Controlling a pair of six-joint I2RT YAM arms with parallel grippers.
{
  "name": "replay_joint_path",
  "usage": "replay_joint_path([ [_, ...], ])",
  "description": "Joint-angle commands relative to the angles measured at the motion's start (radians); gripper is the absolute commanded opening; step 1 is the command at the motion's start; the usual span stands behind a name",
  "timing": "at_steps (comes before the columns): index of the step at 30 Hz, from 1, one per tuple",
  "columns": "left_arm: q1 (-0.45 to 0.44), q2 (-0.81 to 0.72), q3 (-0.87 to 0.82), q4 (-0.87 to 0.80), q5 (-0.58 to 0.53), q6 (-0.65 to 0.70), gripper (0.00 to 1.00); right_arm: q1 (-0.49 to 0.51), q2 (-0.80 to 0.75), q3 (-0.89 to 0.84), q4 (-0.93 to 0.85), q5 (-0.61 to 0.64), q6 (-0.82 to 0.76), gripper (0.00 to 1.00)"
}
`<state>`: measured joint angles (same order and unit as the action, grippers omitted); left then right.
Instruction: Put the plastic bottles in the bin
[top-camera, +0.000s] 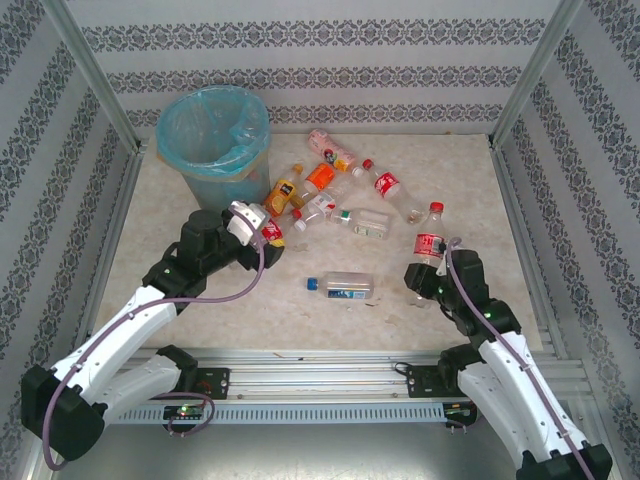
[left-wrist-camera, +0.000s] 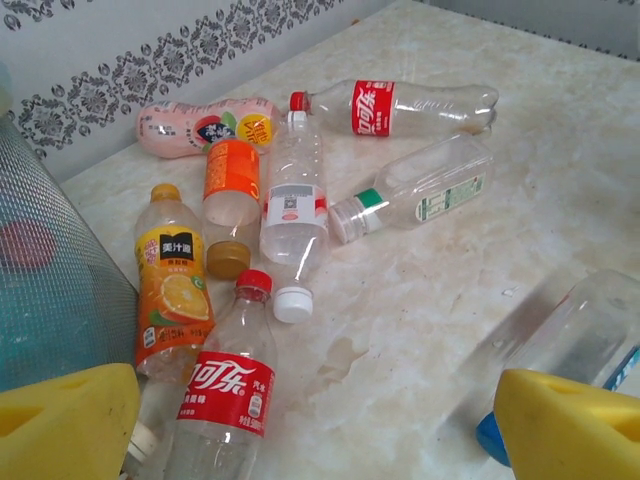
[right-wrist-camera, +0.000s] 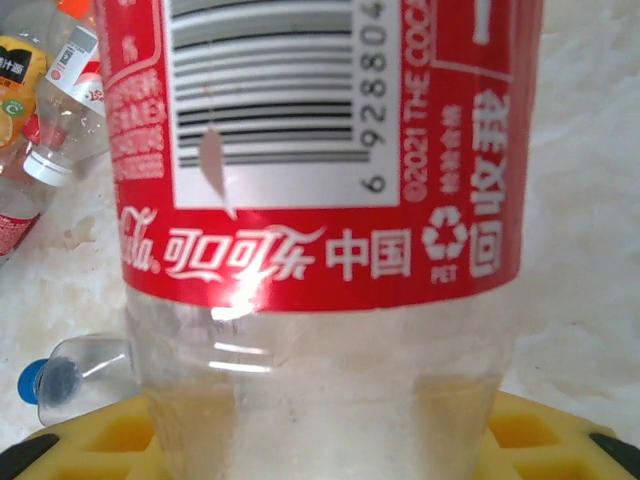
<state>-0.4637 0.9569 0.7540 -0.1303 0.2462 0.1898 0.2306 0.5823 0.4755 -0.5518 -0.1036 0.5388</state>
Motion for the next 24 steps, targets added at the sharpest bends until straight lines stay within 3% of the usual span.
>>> replay_joint_path([
  [1,-0.007,0.009,0.053,0.041,0.041,-0.055,0.92,-0.012,-0.005,0.034,-0.023,-0.034,-0.038,0.47],
  [17,-0.008,0.123,0.291,-0.042,0.175,-0.251,0.89,0.029,0.02,0.178,0.083,-0.192,-0.089,0.45],
  [21,-0.008,0.175,0.381,-0.048,0.272,-0.379,0.84,0.08,0.033,0.206,0.153,-0.228,-0.116,0.45],
  [24,-0.008,0.226,0.456,-0.025,0.414,-0.494,0.81,0.146,0.05,0.225,0.217,-0.23,-0.145,0.45],
])
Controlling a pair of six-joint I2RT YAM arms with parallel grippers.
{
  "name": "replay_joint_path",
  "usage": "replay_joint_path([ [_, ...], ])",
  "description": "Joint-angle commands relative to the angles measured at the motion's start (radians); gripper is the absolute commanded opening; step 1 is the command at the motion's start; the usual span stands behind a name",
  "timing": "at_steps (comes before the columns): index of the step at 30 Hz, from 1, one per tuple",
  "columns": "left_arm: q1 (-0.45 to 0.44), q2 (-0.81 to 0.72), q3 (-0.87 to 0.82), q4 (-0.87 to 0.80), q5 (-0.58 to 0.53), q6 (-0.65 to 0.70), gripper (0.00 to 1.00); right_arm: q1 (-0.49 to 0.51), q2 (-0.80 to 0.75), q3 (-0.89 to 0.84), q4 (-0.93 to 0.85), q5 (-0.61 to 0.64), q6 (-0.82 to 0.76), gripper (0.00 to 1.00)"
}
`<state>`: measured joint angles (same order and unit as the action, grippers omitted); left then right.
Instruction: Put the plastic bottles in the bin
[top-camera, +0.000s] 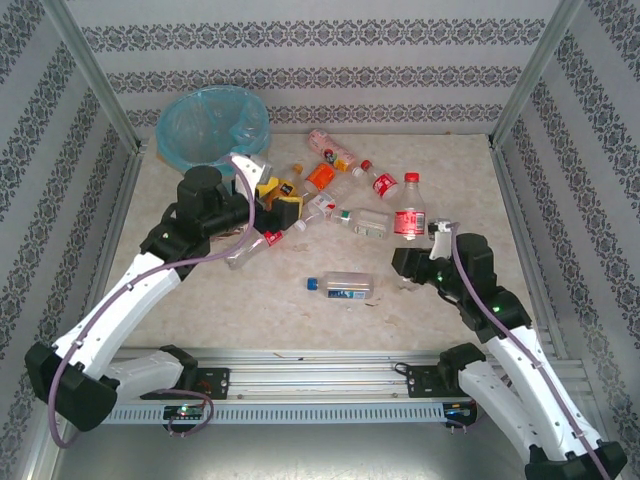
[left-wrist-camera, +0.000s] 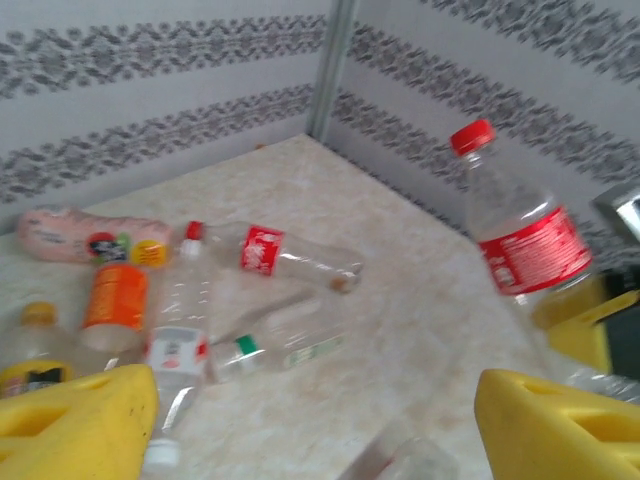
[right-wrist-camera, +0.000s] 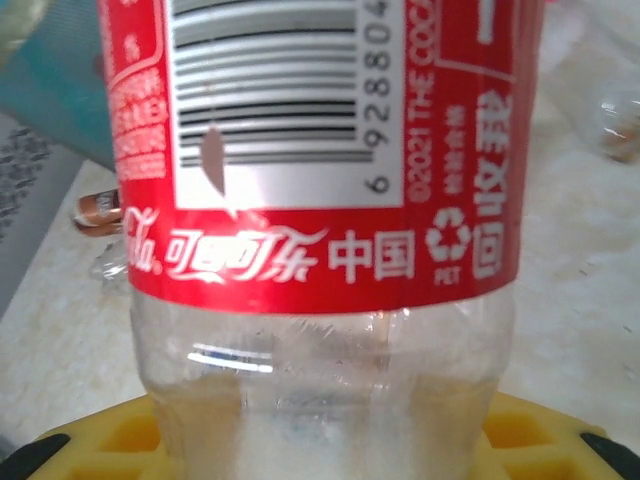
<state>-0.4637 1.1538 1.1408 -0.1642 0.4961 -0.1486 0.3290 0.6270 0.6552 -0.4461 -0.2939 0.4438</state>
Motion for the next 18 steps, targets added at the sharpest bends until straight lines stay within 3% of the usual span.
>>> replay_joint_path([
  [1,-0.007,0.041,0.084,0.027,0.2,-0.194,0.81,0.073,0.012,0.05,0.133,-0.039,-0.061,0.45],
  [9,-0.01,0.107,0.118,0.275,0.409,-0.495,0.75,0.289,0.126,0.114,0.249,-0.04,-0.149,0.44],
  [18,-0.018,0.097,0.068,0.303,0.448,-0.537,0.7,0.413,0.235,0.178,0.261,-0.065,-0.18,0.44],
])
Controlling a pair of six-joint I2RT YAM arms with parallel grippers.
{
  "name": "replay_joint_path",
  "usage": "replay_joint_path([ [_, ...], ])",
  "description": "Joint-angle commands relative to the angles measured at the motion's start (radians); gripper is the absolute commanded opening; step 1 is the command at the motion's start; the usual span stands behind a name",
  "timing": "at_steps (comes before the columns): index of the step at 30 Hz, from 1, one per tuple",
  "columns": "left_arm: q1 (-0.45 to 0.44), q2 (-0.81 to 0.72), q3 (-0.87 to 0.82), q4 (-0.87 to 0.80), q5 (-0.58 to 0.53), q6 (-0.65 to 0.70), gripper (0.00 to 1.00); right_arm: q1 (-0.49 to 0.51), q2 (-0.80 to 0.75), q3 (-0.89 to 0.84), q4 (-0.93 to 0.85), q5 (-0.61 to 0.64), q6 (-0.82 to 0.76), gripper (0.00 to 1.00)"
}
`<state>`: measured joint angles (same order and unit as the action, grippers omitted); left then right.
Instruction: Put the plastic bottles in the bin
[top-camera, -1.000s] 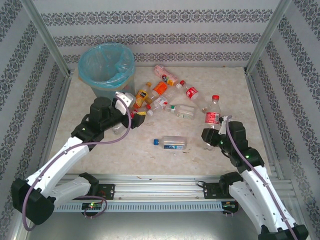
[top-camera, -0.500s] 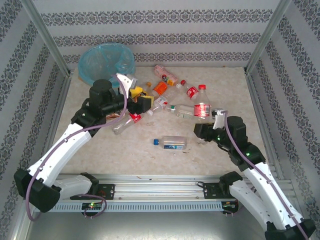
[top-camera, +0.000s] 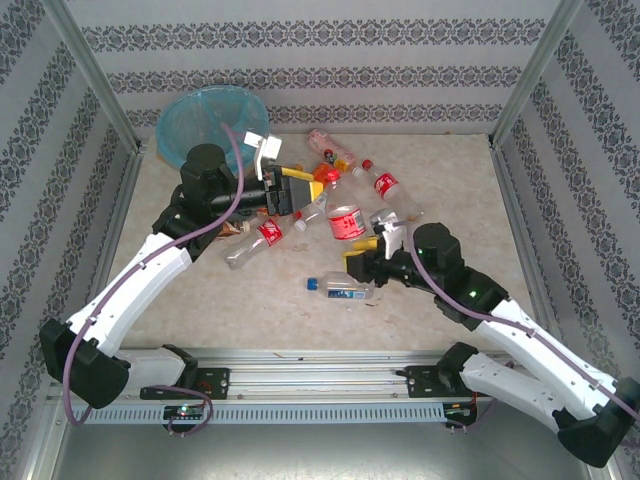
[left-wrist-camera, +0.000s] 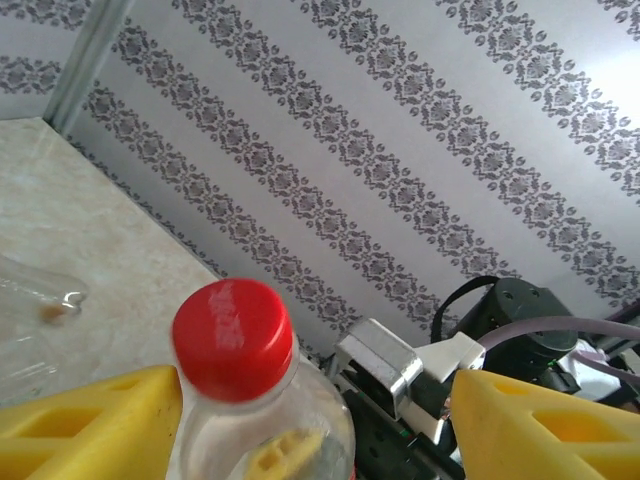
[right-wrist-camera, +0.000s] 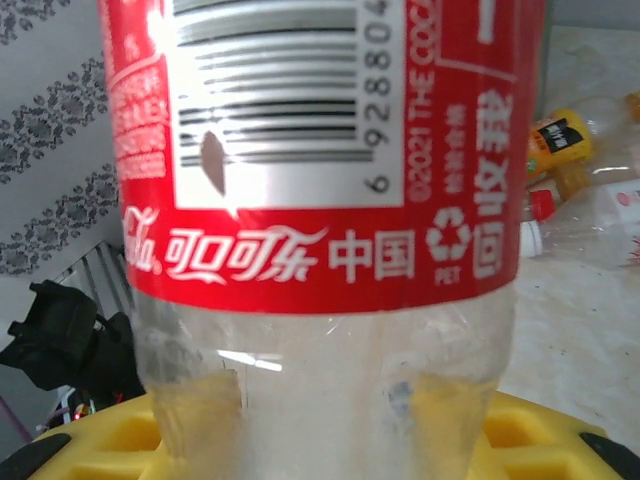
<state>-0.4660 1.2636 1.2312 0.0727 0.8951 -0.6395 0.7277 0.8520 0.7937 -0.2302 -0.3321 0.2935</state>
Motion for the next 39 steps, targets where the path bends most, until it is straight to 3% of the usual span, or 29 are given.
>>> replay_joint_path([
  [1,-0.016,-0.015,-0.027,0.064,0.048,-0.045,0.68,0.02,0.016,0.039,0.052,-0.03,-0.029,0.44],
  [6,-0.016,-0.021,-0.036,0.042,0.049,-0.029,0.61,0.041,0.031,0.038,0.083,-0.044,-0.031,0.44],
  [11,-0.016,-0.033,-0.035,0.036,0.018,-0.012,0.63,0.051,0.035,0.041,0.092,-0.065,-0.034,0.44],
  [15,-0.016,-0.033,-0.021,0.041,0.003,-0.013,0.55,0.053,0.027,0.036,0.089,-0.063,-0.032,0.44],
  [20,-0.016,-0.071,-0.03,0.021,-0.1,0.032,0.3,0.058,0.022,0.039,0.077,-0.069,-0.03,0.45],
  [26,-0.016,-0.083,-0.008,-0.008,-0.136,0.039,0.02,0.059,0.026,0.05,0.09,-0.055,-0.016,0.49],
  [28,-0.016,-0.086,-0.003,-0.008,-0.151,0.034,0.0,0.062,0.031,0.062,0.098,-0.055,-0.006,0.57],
  [30,-0.016,-0.094,-0.002,-0.001,-0.18,0.031,0.0,0.061,0.033,0.08,0.092,-0.027,0.007,0.72],
  [34,-0.016,-0.11,0.019,-0.03,-0.285,0.053,0.0,0.061,0.009,0.101,0.056,0.123,0.027,0.97],
  [39,-0.01,-0.116,0.135,-0.139,-0.426,0.163,0.0,0.06,-0.077,0.089,0.031,0.356,0.043,0.98],
])
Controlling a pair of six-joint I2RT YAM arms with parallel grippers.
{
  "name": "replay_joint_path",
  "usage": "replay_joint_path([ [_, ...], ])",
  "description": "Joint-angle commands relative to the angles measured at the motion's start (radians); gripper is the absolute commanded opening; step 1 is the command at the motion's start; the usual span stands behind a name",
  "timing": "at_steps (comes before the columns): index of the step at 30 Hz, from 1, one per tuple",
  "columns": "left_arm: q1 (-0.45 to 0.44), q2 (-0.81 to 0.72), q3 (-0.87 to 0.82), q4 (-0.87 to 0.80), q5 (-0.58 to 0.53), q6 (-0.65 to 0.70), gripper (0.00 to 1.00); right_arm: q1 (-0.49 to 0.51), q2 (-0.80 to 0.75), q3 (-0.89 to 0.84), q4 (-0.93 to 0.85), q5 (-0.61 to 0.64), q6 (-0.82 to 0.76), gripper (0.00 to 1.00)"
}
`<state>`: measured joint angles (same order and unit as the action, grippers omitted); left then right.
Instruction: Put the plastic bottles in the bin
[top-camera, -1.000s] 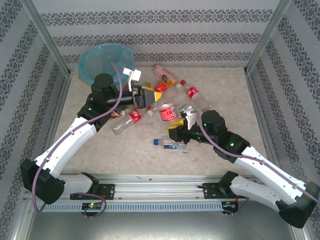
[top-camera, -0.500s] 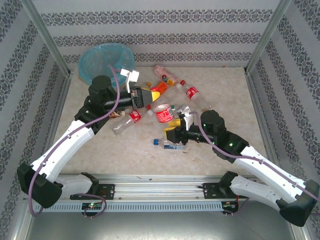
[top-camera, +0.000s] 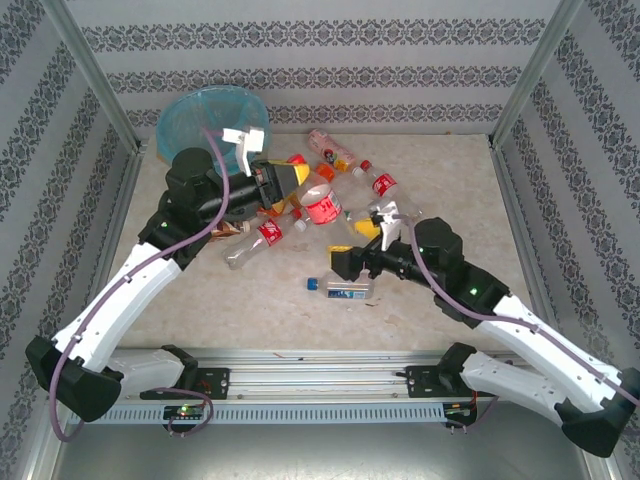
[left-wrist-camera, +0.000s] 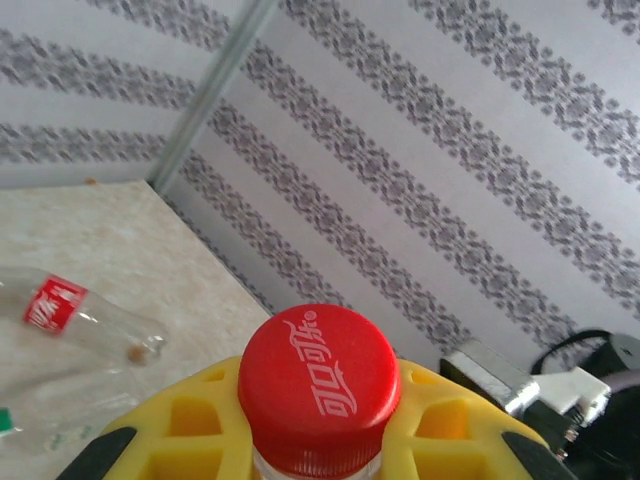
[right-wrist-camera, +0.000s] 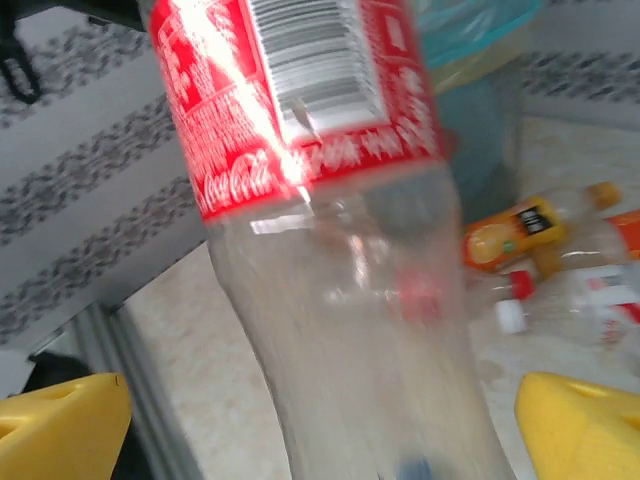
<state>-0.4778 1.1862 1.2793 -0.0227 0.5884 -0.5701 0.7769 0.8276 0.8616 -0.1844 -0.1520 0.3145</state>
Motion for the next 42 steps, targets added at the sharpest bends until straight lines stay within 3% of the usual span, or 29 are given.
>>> replay_joint_path([
  [1,0.002,-0.038,0.13,-0.083,-0.166,0.137,0.0,0.01,-0.079,0.018,-0.018,0.233,0.03,0.98],
  [8,0.03,0.049,0.485,-0.308,-0.559,0.478,0.0,0.008,-0.234,-0.032,0.005,0.474,0.0,0.98],
  [13,0.074,0.182,0.781,-0.413,-0.751,0.641,0.0,0.004,-0.234,-0.003,-0.029,0.501,-0.023,0.98],
  [17,0.192,0.301,0.924,-0.494,-0.768,0.678,0.0,0.003,-0.201,0.032,-0.043,0.476,-0.038,0.98],
  [22,0.334,0.422,0.96,-0.537,-0.744,0.684,0.0,0.004,-0.18,0.042,-0.038,0.453,-0.033,0.98],
  [24,0.354,0.453,0.946,-0.536,-0.746,0.68,0.0,0.004,-0.176,0.043,-0.037,0.445,-0.024,0.98],
  [29,0.401,0.487,0.816,-0.415,-0.624,0.605,0.0,0.002,-0.167,0.034,-0.025,0.428,0.004,0.97],
  [42,0.463,0.522,0.536,-0.262,-0.524,0.465,0.0,0.003,-0.212,0.009,-0.044,0.46,0.029,0.97],
])
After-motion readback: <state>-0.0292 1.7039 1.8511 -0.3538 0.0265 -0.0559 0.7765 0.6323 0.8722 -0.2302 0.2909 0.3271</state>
